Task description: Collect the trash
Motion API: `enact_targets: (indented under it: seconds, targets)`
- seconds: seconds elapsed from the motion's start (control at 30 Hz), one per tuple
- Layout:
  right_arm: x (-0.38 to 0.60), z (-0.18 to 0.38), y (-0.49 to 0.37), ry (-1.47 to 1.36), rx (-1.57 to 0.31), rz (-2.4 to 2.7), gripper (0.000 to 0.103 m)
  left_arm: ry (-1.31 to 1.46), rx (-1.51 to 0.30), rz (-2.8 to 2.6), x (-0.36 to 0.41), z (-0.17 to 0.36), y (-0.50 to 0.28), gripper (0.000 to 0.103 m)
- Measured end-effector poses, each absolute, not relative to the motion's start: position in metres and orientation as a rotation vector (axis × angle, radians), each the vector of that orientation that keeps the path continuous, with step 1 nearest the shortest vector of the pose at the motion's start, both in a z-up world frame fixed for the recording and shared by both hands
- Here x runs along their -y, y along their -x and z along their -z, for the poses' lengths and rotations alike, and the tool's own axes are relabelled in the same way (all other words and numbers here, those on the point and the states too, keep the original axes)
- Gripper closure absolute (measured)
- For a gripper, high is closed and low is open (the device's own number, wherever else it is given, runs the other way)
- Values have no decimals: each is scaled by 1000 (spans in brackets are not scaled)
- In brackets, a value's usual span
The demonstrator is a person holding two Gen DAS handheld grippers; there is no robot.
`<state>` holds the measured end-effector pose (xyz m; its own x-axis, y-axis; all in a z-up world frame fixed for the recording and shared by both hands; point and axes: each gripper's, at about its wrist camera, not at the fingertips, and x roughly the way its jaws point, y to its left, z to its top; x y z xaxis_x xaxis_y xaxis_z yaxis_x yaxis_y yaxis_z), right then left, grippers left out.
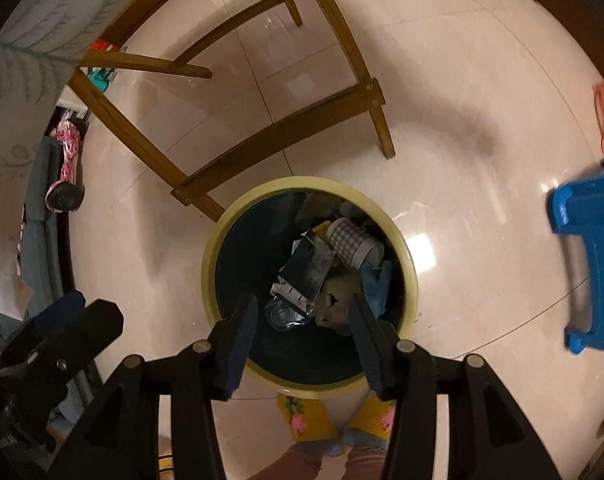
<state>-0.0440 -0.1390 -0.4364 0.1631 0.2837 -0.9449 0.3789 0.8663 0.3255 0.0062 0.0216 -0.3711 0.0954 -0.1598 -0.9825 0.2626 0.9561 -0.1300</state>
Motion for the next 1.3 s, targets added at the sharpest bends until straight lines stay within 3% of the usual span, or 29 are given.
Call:
enact_targets:
  seconds: [0.1, 0.53, 1.07, 1.3]
  targets:
    - [138, 425, 43, -526, -1408, 71, 46, -80, -1424, 299, -27, 359, -5, 1]
    - [135, 355, 49, -435, -1338, 76, 39, -63, -1306, 220, -36, 279, 7, 1]
    - [135, 216, 64, -429, -1174, 63, 28, -36, -1204, 176, -46, 145, 15, 1]
    - [134, 151, 70, -402, -1123, 47, 28, -40, -1154, 164, -54, 81, 22, 1]
